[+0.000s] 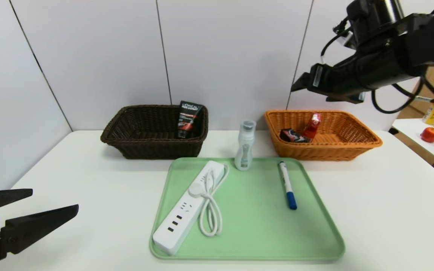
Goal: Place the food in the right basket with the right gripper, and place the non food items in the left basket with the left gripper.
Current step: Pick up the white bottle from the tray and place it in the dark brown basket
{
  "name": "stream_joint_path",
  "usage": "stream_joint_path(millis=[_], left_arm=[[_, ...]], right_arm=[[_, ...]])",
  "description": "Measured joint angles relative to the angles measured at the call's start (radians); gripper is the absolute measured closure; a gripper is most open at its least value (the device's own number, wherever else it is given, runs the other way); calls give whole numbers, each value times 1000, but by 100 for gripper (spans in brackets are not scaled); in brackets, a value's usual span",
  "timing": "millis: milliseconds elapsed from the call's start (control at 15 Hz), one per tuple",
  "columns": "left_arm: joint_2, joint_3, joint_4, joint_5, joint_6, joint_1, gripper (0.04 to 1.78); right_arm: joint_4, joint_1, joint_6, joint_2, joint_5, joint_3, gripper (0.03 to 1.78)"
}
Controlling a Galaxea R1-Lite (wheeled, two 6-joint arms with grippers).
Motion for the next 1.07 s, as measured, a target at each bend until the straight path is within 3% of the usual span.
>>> stream_joint_path(millis=[200,400,600,867,1067], left_arm=[[49,-83,3,-3,-2,-1,13],[128,-201,21,-8,-6,-25,13],[238,-370,157,-7,-37,-119,13],[422,-595,321,-66,-287,-273,13],[520,-630,335,-130,-359,-336,13]], right_arm=[[166,41,6,-164,31,164,20],[194,55,8,-309,39,381,17],[200,54,10,-435,40,552,15],[198,36,57,-521,37,656,13],[198,14,59,-539,39,665,12]])
